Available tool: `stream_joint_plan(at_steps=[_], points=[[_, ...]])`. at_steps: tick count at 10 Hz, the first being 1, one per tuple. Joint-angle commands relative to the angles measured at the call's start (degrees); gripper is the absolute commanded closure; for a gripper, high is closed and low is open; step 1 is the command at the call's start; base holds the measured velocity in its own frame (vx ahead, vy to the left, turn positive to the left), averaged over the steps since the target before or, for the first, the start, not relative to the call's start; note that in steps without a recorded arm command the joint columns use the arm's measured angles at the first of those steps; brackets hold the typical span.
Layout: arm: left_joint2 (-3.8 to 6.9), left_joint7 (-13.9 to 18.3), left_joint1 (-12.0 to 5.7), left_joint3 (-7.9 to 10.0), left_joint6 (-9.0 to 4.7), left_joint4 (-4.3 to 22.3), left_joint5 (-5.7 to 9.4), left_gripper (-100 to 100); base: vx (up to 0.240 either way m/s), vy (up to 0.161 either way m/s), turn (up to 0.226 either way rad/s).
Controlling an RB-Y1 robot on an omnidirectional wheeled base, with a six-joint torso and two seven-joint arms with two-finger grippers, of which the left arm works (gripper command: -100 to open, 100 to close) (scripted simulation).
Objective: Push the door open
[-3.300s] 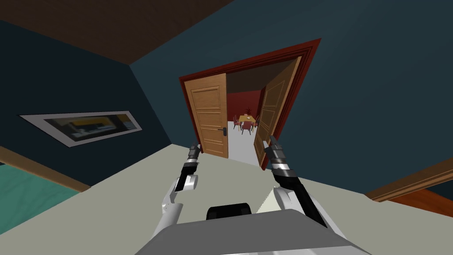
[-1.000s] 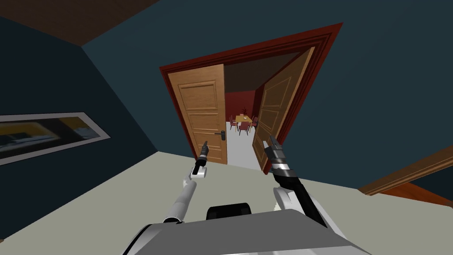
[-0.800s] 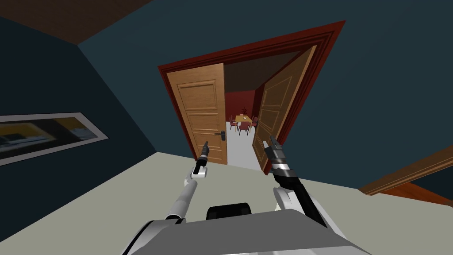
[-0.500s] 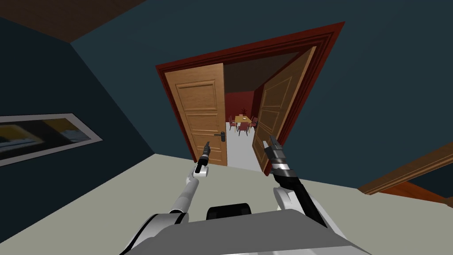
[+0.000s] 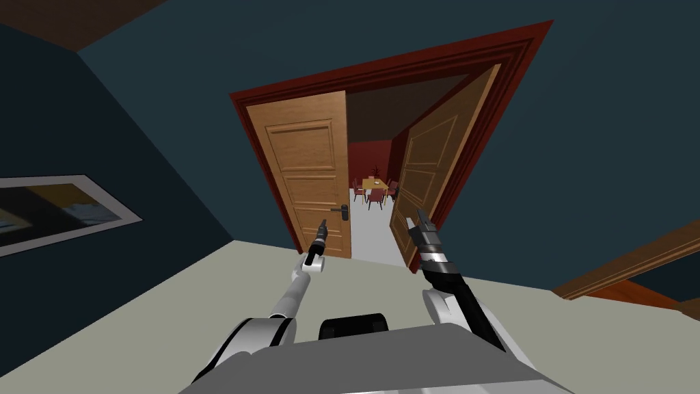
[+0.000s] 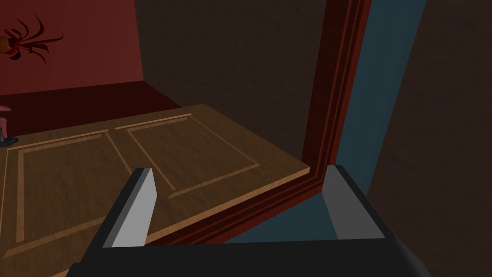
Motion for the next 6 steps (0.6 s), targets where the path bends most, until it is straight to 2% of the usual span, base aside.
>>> stream_joint_plan(at_steps=[1,4,6], points=[[-0.21,0.0,-1.33,0.15,-0.56,2.4,-0.02,-100,0.048,0.015,-0.017],[-0.84,0.1,-3.63,0.22,-0.85,6.4,-0.17,-100,0.074,0.031,-0.037],[-1.7,0.2,-6.22,0.31,-1.19,11.0,-0.35,-100,0.11,0.056,-0.06]])
